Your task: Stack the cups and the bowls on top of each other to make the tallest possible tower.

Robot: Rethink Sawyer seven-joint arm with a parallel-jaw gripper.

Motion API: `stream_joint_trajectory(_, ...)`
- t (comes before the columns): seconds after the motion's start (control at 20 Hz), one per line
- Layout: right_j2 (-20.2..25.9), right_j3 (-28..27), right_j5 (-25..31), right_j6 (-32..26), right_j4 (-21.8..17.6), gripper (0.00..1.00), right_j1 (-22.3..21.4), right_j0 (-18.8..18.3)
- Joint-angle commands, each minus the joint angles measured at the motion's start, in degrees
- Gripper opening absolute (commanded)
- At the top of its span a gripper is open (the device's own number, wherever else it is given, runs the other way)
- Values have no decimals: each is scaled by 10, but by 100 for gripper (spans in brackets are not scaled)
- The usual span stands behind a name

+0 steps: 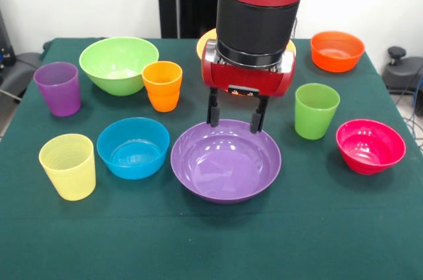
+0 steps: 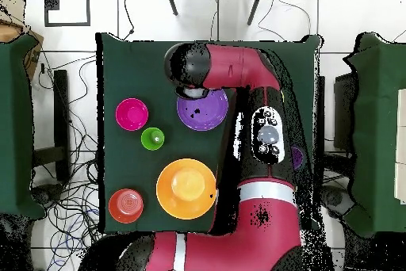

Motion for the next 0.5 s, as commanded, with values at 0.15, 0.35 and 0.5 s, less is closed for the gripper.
stream_joint_trajectory(0.15,45,-20,65,-15,3,100,11,8)
stream_joint_trajectory(0.35,46,-8,53,-23,0,100,6,8)
stream_joint_trajectory(0.5,46,-5,52,-22,0,100,5,8)
